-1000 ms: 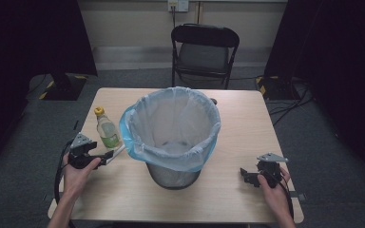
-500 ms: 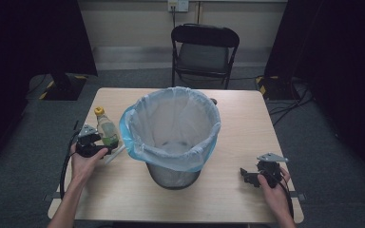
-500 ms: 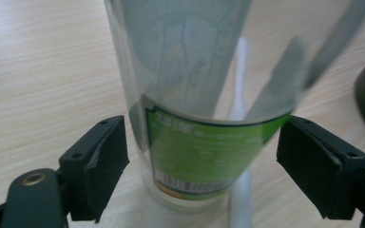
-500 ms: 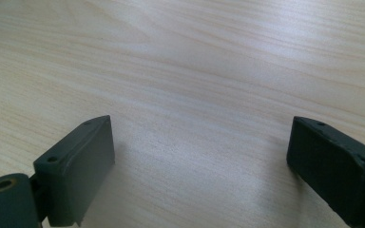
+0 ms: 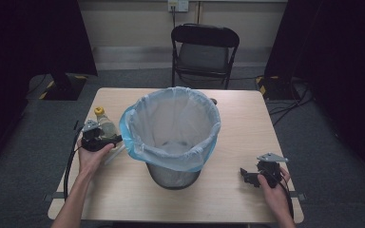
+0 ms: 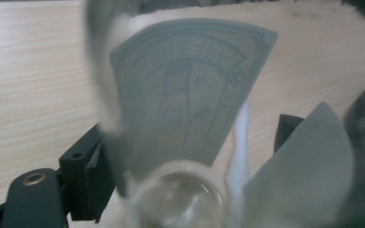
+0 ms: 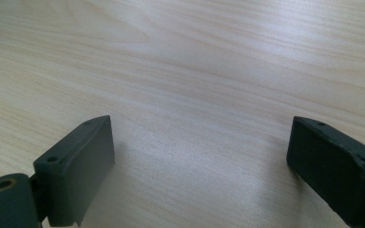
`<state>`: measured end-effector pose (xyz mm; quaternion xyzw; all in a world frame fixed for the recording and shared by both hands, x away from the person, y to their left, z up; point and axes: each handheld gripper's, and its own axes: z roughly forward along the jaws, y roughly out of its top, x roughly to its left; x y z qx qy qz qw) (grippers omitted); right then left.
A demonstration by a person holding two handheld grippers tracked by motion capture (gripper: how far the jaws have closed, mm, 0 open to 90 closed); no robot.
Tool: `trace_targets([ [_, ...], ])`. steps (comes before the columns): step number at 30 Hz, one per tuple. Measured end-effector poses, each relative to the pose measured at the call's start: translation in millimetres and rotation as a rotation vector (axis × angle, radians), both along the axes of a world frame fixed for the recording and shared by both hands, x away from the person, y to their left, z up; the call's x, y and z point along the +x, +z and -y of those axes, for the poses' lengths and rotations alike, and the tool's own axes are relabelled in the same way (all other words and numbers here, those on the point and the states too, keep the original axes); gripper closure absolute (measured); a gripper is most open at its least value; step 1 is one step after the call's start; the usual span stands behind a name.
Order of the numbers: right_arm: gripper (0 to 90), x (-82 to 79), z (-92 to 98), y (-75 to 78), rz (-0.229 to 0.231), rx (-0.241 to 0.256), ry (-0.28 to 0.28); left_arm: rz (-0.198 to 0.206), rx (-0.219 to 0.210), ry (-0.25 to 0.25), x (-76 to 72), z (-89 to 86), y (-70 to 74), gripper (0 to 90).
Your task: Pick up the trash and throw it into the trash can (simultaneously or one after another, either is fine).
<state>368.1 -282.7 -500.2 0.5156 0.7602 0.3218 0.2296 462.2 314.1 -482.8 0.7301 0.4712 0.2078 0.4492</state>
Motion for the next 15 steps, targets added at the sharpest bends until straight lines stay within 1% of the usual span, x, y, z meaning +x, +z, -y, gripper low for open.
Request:
trace_targets([
  [1, 7.8, 0.0, 0.0, 0.0, 0.0, 0.0, 0.0, 0.0, 0.0, 0.0, 0.0, 0.0, 0.0, 18.9],
  [2, 7.8, 0.0, 0.0, 0.0, 0.0, 0.0, 0.0, -0.014, 0.01, 0.007, 1.5, 0.2, -4.4, 19.7],
  [3, 7.8, 0.0, 0.0, 0.0, 0.0, 0.0, 0.0, -0.017, 0.017, 0.01, 2.0, 0.8, -5.5, 20.9],
  [5, 7.8, 0.0, 0.0, 0.0, 0.0, 0.0, 0.0, -0.025, 0.018, 0.003, 2.6, 1.5, -6.6, 22.2],
  [6, 7.8, 0.0, 0.0, 0.0, 0.0, 0.0, 0.0, -0.017, 0.024, 0.009, 2.9, 3.4, -5.8, 23.9],
  [7, 7.8, 0.0, 0.0, 0.0, 0.0, 0.0, 0.0, -0.015, 0.042, 0.008, 3.1, 4.0, -5.2, 24.6],
  [8, 7.8, 0.0, 0.0, 0.0, 0.0, 0.0, 0.0, -0.013, 0.05, 0.008, 3.1, 4.1, -5.0, 25.4],
  [10, 7.8, 0.0, 0.0, 0.0, 0.0, 0.0, 0.0, -0.016, 0.037, 0.008, 3.1, 2.2, -5.2, 25.9],
  [12, 7.8, 0.0, 0.0, 0.0, 0.0, 0.0, 0.0, -0.027, 0.012, 0.025, 3.0, 0.1, -5.2, 26.4],
  [14, 7.8, 0.0, 0.0, 0.0, 0.0, 0.0, 0.0, -0.027, 0.017, 0.027, 2.9, -0.6, -4.9, 26.7],
  [15, 7.8, 0.0, 0.0, 0.0, 0.0, 0.0, 0.0, -0.027, 0.027, 0.025, 2.6, -0.1, -4.5, 26.8],
])
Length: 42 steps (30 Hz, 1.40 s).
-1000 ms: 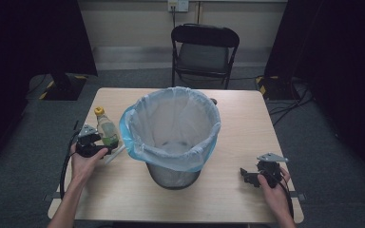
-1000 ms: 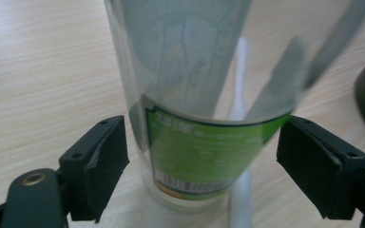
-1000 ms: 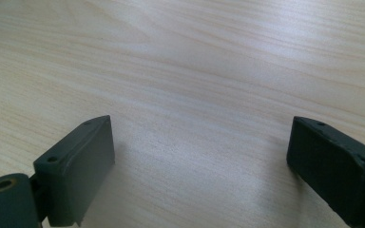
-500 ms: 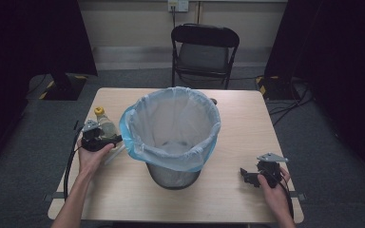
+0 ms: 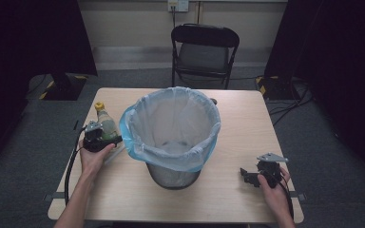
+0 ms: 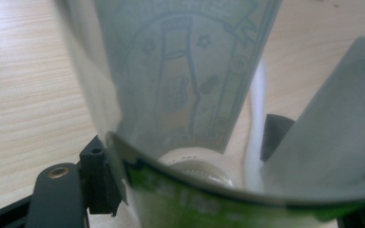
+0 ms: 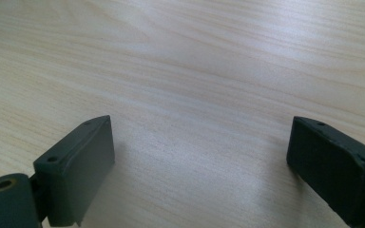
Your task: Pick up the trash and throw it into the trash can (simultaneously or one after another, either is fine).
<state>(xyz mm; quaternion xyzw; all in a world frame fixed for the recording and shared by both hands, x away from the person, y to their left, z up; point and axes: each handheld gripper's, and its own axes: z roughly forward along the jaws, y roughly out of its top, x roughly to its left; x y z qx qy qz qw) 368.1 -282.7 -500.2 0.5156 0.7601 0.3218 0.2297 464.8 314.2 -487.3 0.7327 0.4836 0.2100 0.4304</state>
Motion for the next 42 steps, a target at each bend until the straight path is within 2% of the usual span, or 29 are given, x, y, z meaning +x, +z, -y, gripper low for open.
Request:
trace_targets([
  [3, 7.8, 0.0, 0.0, 0.0, 0.0, 0.0, 0.0, 0.0, 0.007, 0.008, -0.2, 1.7, 0.5, 27.0],
  [5, 7.8, 0.0, 0.0, 0.0, 0.0, 0.0, 0.0, -0.008, -0.012, 0.008, 0.7, 3.0, 1.0, 27.2],
  [12, 7.8, 0.1, 0.1, 0.1, 0.0, -0.001, 0.001, 0.002, -0.061, 0.024, 1.9, 0.4, 3.5, 27.8],
  [20, 7.8, 0.1, 0.1, 0.1, -0.001, -0.001, 0.001, 0.015, -0.081, -0.002, -4.3, -1.1, 13.5, 28.0],
  [22, 7.8, 0.2, 0.2, 0.1, -0.001, -0.001, 0.002, -0.002, -0.08, -0.023, -2.7, -0.8, 15.1, 28.1],
  [25, 7.7, 0.4, 0.3, 0.0, 0.0, -0.001, 0.004, -0.049, -0.002, -0.019, 2.0, 4.9, 12.9, 28.2],
  [26, 7.7, 0.4, 0.3, 0.0, 0.0, -0.001, 0.004, -0.049, -0.002, -0.019, 2.0, 4.9, 12.9, 28.1],
  [27, 7.7, 0.4, 0.3, 0.0, 0.0, -0.001, 0.004, -0.059, 0.019, -0.017, 3.8, 7.0, 10.9, 28.2],
  [28, 7.7, 0.3, 0.2, 0.1, -0.001, -0.001, 0.003, -0.061, 0.002, -0.024, 5.3, 7.4, 10.6, 28.2],
  [31, 7.7, 0.5, 0.2, 0.1, -0.001, -0.001, 0.004, -0.066, 0.015, -0.022, 7.1, 9.3, 10.8, 28.2],
  [35, 7.7, 0.4, 0.2, 0.1, -0.001, -0.001, 0.004, -0.066, -0.011, -0.023, 7.4, 7.2, 9.2, 28.2],
  [42, 7.7, 0.5, 0.3, 0.0, 0.0, -0.001, 0.005, -0.05, -0.039, -0.014, -0.8, 0.3, 6.8, 28.3],
])
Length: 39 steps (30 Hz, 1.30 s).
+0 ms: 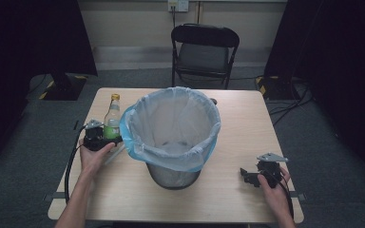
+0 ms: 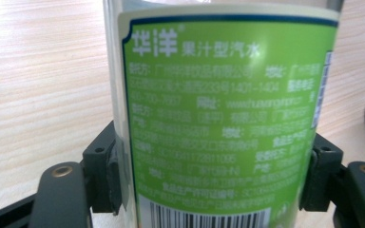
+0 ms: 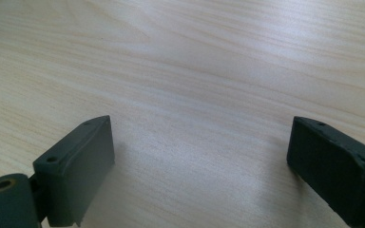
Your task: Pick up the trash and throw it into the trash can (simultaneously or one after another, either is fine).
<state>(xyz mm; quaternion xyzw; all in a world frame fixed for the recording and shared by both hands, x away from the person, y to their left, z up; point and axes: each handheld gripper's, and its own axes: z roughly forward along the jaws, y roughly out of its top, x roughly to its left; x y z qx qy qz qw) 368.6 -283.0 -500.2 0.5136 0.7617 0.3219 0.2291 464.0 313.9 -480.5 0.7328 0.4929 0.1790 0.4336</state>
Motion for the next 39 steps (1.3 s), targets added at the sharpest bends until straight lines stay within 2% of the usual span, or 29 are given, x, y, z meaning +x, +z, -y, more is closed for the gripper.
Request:
trace_targets([
  [5, 7.7, -0.1, 0.0, 0.0, -0.001, 0.0, -0.001, 0.013, 0.016, 0.0, -5.6, -2.6, -0.6, 28.3],
  [10, 7.7, 0.0, 0.0, 0.0, 0.0, 0.0, 0.0, 0.019, -0.005, -0.004, -5.7, -5.4, -2.1, 28.3],
  [19, 7.7, 0.0, 0.0, 0.1, -0.001, 0.0, -0.001, 0.046, -0.004, -0.005, -5.3, -4.7, -4.1, 28.3],
  [23, 7.7, 0.0, 0.0, 0.1, -0.001, 0.0, -0.001, 0.044, -0.025, -0.007, -4.2, -4.5, -4.8, 28.3],
  [29, 7.7, 0.0, 0.0, 0.1, -0.001, 0.0, -0.001, 0.073, -0.056, -0.005, -6.1, -5.5, 0.5, 28.4],
  [32, 7.7, 0.0, 0.0, 0.1, -0.001, 0.0, -0.001, 0.094, -0.092, 0.0, -8.2, -8.4, 5.3, 28.4],
  [39, 7.7, 0.0, 0.0, 0.1, -0.001, 0.0, -0.001, 0.111, -0.129, 0.004, -11.2, -14.7, 11.9, 28.4],
])
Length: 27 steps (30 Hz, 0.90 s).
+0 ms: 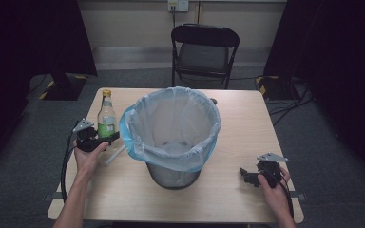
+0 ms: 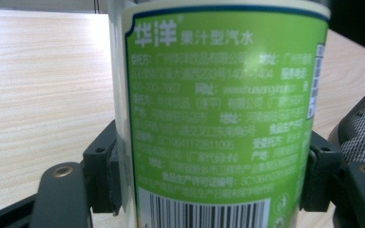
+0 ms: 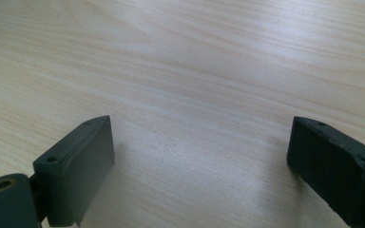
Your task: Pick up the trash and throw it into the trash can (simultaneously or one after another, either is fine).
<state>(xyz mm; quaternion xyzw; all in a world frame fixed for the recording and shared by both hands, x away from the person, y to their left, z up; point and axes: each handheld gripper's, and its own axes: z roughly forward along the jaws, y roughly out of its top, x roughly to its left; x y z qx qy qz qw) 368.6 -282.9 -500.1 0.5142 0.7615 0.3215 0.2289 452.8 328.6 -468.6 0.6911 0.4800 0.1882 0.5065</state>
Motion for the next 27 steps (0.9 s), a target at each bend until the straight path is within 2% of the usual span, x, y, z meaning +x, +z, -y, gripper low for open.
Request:
trace_targets([
  [16, 7.7, 0.0, 0.0, 0.0, 0.0, 0.0, 0.0, 0.062, -0.063, -0.038, -8.3, 2.8, 24.2, 28.3],
  [22, 7.7, 0.0, 0.0, 0.0, 0.0, 0.0, 0.0, 0.057, -0.066, -0.045, -7.6, 2.6, 23.9, 28.3],
  [27, 7.7, 0.0, 0.0, 0.0, 0.0, 0.0, 0.0, 0.074, -0.084, -0.052, -9.3, 0.0, 29.0, 28.3],
])
